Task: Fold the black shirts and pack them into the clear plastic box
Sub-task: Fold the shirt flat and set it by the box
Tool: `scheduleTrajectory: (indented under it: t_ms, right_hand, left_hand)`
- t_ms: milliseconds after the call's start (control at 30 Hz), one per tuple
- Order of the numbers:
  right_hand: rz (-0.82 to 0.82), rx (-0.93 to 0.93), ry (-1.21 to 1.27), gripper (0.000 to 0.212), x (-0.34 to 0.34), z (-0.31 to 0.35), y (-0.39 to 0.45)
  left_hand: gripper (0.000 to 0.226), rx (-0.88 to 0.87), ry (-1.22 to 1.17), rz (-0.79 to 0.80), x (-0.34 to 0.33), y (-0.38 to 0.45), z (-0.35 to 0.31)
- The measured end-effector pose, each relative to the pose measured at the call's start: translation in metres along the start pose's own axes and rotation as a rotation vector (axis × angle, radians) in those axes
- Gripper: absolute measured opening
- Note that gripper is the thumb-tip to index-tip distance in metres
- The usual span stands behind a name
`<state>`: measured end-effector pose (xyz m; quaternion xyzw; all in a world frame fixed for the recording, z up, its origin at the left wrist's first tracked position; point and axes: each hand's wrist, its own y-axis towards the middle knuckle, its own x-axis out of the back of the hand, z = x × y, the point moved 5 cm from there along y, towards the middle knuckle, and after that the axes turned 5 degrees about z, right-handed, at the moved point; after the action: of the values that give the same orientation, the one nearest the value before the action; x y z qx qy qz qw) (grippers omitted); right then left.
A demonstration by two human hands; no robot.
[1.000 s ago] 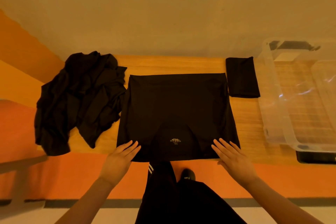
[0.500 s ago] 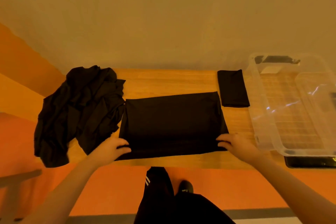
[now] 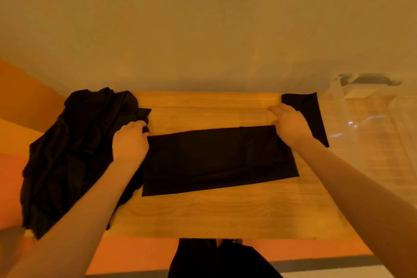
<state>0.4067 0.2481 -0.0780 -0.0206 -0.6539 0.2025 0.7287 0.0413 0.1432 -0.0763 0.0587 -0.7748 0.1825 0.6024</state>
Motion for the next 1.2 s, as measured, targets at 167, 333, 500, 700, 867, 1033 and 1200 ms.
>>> scheduleTrajectory:
  t_ms: [167,333,500,700,867,1033,1200]
  right_hand:
    - [-0.111,0.240,-0.007,0.044,-0.057,0.042,-0.051]
    - [0.124,0.082,-0.053,0.071,-0.095,0.008,-0.054]
    - [0.083,-0.046,-0.012,0.075,-0.113,-0.004,-0.089]
    - [0.021,-0.163,0.063,0.070,-0.120,0.028,-0.142]
    - [-0.057,0.225,-0.097,0.058,-0.091,0.054,-0.087]
    - [0.134,0.391,-0.238,0.059,-0.111,0.046,-0.057]
    - [0.125,0.058,-0.064,0.067,-0.120,0.032,-0.091]
  left_hand:
    - [0.049,-0.383,0.122,-0.004,-0.068,-0.081,-0.062]
    - [0.065,-0.153,0.145,0.135,-0.112,-0.073,-0.046]
    - [0.064,-0.316,0.215,0.149,-0.114,-0.050,-0.045]
    - [0.062,-0.620,0.354,0.125,-0.101,-0.009,-0.049]
    - [0.066,-0.388,0.268,0.091,-0.092,-0.015,-0.079]
    - [0.070,-0.247,0.236,0.173,-0.106,-0.015,-0.088]
    - [0.069,-0.502,0.320,0.209,-0.103,0.029,-0.110]
